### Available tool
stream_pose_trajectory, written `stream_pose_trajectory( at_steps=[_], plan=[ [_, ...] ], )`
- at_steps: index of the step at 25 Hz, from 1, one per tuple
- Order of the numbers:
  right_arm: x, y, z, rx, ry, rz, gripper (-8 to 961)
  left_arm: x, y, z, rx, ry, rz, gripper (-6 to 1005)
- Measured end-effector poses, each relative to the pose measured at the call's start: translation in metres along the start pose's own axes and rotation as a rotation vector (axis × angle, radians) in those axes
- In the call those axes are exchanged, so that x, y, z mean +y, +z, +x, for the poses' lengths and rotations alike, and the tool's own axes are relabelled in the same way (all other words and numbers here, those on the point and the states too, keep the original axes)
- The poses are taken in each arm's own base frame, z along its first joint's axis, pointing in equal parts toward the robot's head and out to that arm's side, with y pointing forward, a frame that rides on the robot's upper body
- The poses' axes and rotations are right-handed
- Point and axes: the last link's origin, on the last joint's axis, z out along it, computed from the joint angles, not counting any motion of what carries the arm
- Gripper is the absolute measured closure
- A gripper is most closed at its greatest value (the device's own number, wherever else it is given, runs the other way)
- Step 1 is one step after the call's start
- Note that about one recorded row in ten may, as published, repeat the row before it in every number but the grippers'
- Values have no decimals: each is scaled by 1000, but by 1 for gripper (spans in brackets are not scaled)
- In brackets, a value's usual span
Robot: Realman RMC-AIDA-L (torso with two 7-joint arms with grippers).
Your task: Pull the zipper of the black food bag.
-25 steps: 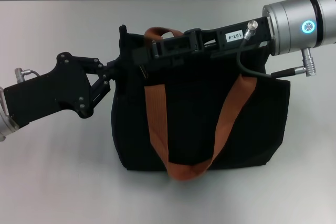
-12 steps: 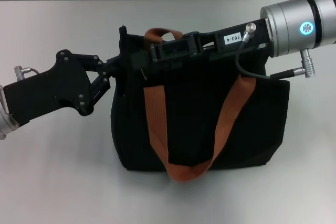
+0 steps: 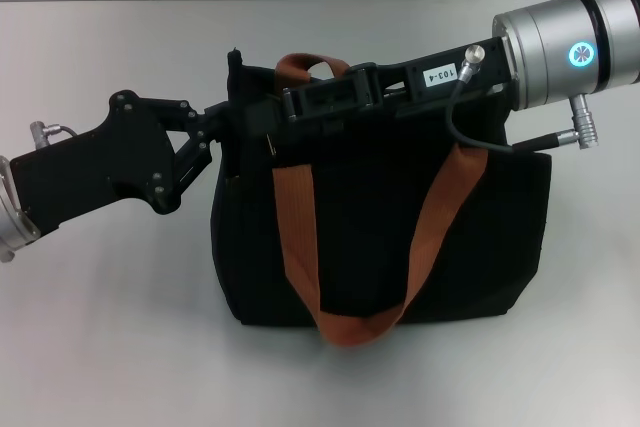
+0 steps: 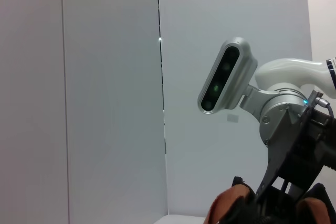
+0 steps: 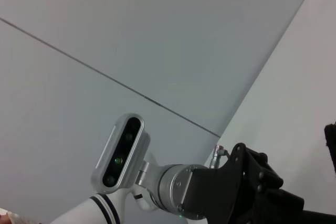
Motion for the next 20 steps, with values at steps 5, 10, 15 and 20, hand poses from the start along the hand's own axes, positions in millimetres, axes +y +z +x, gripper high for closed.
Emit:
stream_pose_trajectory(
  at_steps=[5, 10, 15, 20],
  plan=[
    [1, 0, 1, 5, 0, -7, 136, -2, 1, 1, 4, -5, 7, 977],
    [1, 0, 0, 5, 0, -9, 136, -4, 1, 0, 1, -21, 23, 976],
    [2, 0, 0, 5, 0, -10, 136, -4, 2, 0, 1, -22, 24, 976],
    [2, 1, -1, 7, -3, -12, 136, -3, 2, 1, 6, -23, 18, 976]
  ],
)
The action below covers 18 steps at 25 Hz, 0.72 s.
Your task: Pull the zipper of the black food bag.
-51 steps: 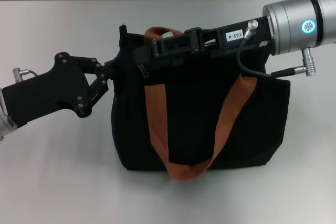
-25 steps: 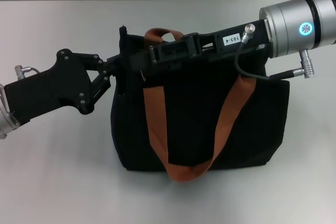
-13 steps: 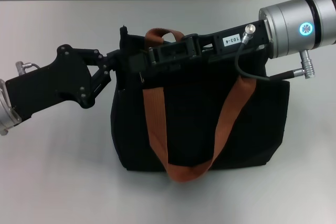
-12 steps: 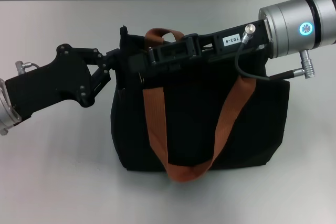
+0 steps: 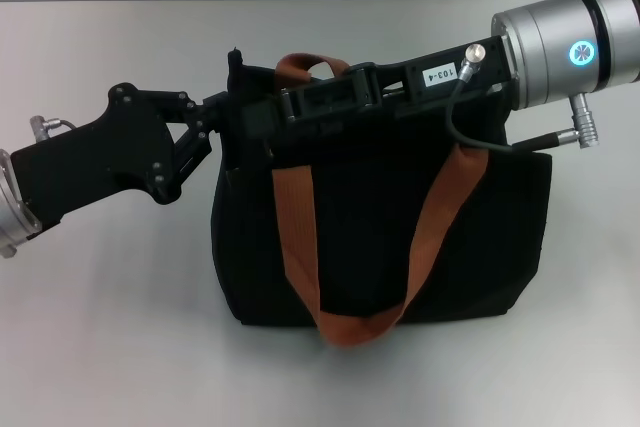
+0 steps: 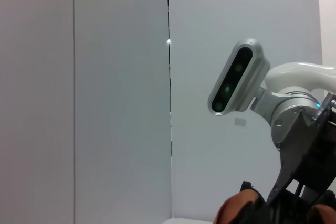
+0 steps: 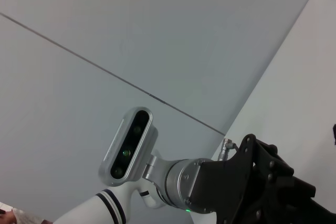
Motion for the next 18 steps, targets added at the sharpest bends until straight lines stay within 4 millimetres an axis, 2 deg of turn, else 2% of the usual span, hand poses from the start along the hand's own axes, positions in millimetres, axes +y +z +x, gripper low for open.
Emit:
stream_pose_trajectory(
  at_steps=[18],
  plan=[
    [0, 4, -2, 6, 1, 7, 136, -2, 8, 6, 27, -19, -15, 975]
  ],
)
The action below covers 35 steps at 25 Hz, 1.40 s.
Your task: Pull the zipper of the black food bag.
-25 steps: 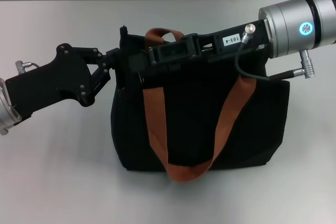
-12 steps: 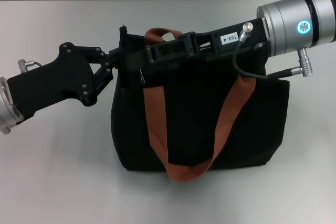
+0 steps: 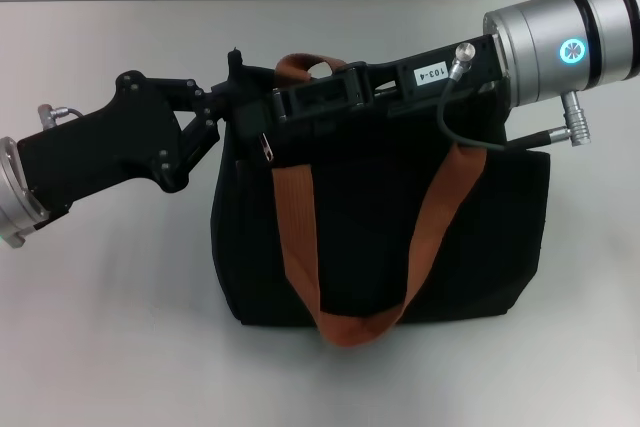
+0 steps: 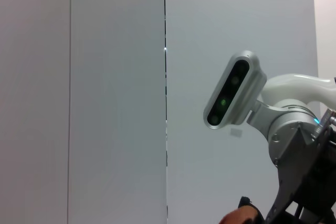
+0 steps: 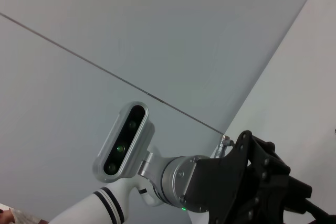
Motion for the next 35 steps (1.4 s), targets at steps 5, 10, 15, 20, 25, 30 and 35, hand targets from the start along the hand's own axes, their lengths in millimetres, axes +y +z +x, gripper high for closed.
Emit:
stream_pose_trajectory(
  at_steps=[5, 10, 15, 20, 25, 30, 35],
  plan=[
    [-2, -2, 1, -1, 5, 6, 136, -3, -1, 4, 28, -13, 23, 975],
    [-2, -3, 1, 3, 12, 15, 136, -3, -2, 5, 33, -15, 22, 974],
    [-1, -2, 0, 11, 9, 16, 139, -1, -2, 6, 42, -15, 10, 974],
    [-1, 1, 0, 18, 13, 18, 146, -1, -2, 7, 46, -17, 7, 974],
    [-3, 3, 0, 18, 22, 29, 153, -1, -1, 7, 48, -25, 6, 974],
    [-4, 2, -1, 14, 22, 37, 251, -1, 0, 7, 50, -26, 3, 973],
    [-5, 2, -2, 7, 23, 47, 455, -1, 1, 8, 51, -25, 1, 973]
  ],
)
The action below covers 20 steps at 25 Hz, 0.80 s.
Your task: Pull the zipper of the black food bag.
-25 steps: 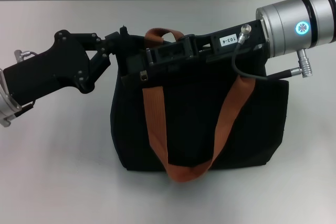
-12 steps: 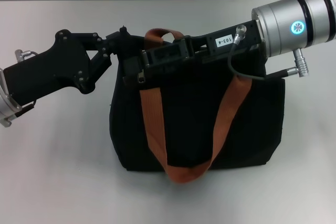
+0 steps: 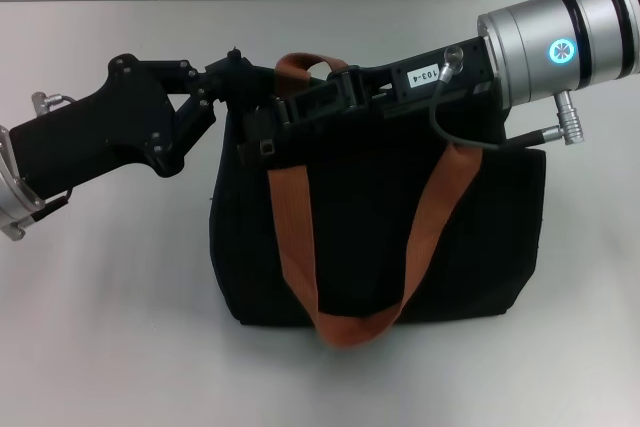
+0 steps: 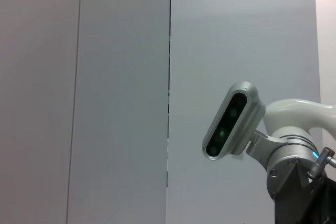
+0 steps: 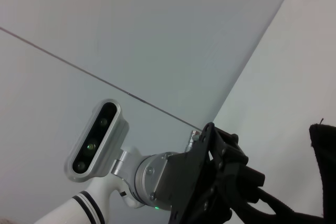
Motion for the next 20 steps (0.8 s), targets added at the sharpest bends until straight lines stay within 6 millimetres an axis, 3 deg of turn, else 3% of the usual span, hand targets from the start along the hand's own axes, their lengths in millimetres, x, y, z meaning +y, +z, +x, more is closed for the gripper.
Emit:
stream_pose_trajectory(
  at_steps=[2, 20],
  plan=[
    [-1, 1, 0, 2, 0, 5, 549, 0, 0, 0, 0, 0, 0, 973],
    [-5, 6, 0, 9, -7, 40, 611, 1, 0, 1, 8, -5, -9, 972]
  ],
)
